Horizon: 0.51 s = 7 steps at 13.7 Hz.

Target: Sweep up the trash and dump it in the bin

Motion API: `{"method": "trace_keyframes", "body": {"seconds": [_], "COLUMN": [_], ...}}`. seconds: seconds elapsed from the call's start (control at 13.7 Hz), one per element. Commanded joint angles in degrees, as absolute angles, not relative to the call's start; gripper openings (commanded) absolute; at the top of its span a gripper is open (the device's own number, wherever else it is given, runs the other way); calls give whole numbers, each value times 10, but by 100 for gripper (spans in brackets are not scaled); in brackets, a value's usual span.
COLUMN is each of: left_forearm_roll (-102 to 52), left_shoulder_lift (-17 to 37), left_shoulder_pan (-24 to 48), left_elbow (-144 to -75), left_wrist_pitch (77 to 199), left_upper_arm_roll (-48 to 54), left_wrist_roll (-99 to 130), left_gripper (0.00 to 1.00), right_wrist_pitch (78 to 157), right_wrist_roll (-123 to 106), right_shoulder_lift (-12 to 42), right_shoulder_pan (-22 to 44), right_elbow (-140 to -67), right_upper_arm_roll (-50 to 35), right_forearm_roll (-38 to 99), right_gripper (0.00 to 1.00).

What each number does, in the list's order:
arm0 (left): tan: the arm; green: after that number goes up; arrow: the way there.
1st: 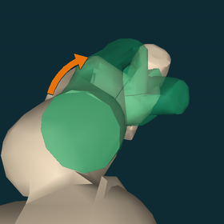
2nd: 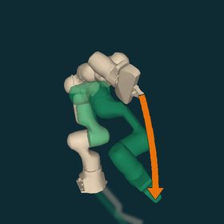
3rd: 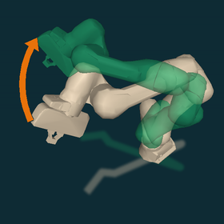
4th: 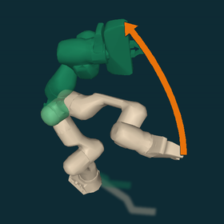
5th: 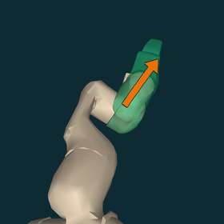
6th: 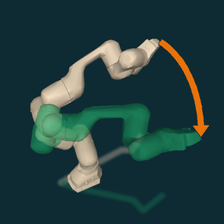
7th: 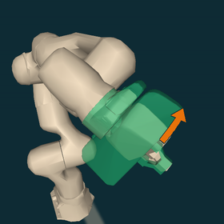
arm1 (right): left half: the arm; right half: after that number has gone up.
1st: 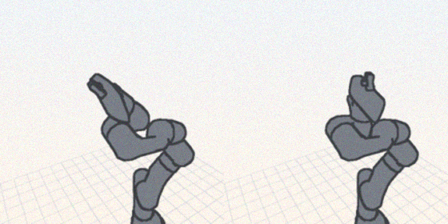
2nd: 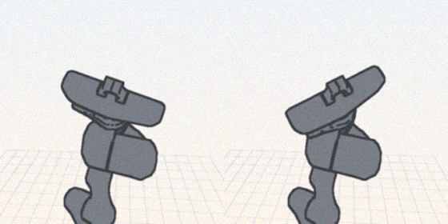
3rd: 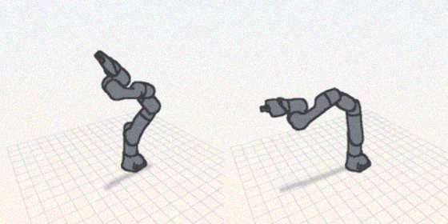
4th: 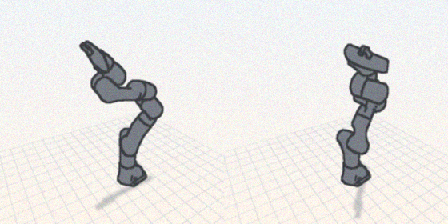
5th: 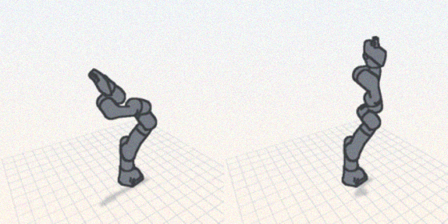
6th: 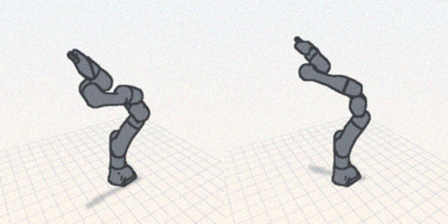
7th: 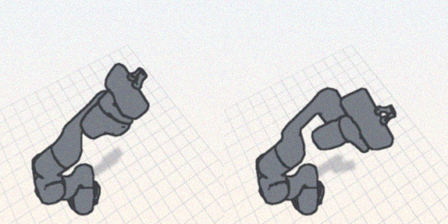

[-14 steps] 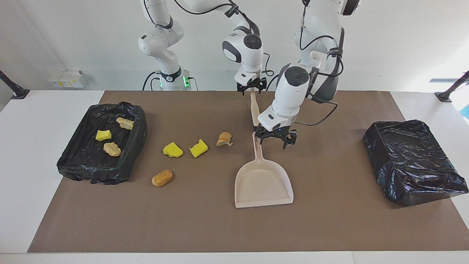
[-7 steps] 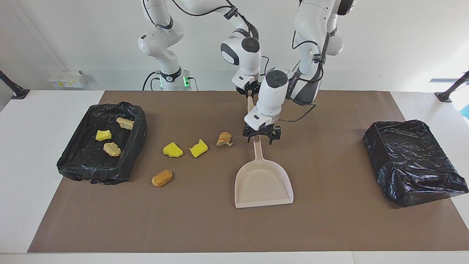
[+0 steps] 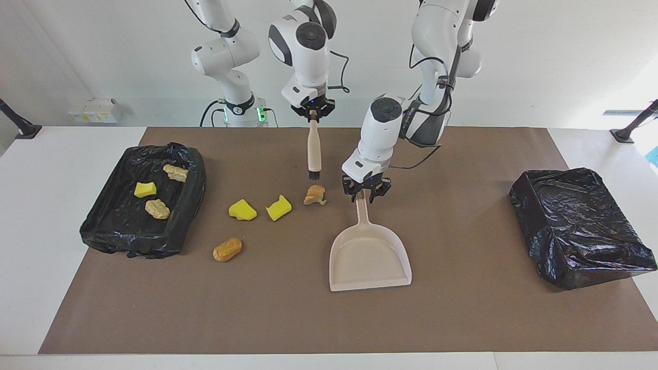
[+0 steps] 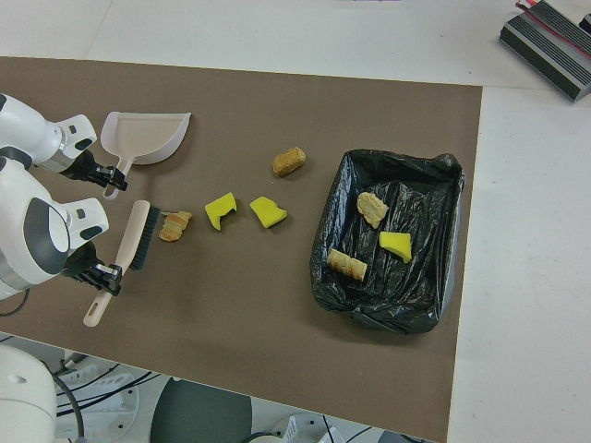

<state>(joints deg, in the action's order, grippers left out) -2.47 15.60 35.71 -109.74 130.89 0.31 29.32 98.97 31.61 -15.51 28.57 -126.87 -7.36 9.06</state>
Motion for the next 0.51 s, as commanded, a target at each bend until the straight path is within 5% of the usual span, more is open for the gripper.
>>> {"method": "trace_keyframes", "body": {"seconds": [0.0,0.22,0.44], "left_forearm_roll": [-29,-29,-27], "left_shoulder_lift": [146,146,134], "left_shoulder_pan": [366,358,327], "left_elbow": [-1112,-1102,-1087], "left_wrist_pitch": [1323,1319,1283], "left_upper_arm_roll": [-6,-7,-9], "left_wrist_roll": [298,289,228], "left_gripper": [0,0,0], "right_wrist_pitch": [938,995,1029], "right_wrist_roll": [151,9,-25], "right_shoulder_lift": [-193,-152,-3], "right_shoulder_pan": [170,70,26], "right_elbow": [-1267,-1254,-1141], "right_upper_arm_roll": [-79,-80,-80], "right_forearm_roll": [47,-68,-214], "right_gripper": [0,0,0]}}
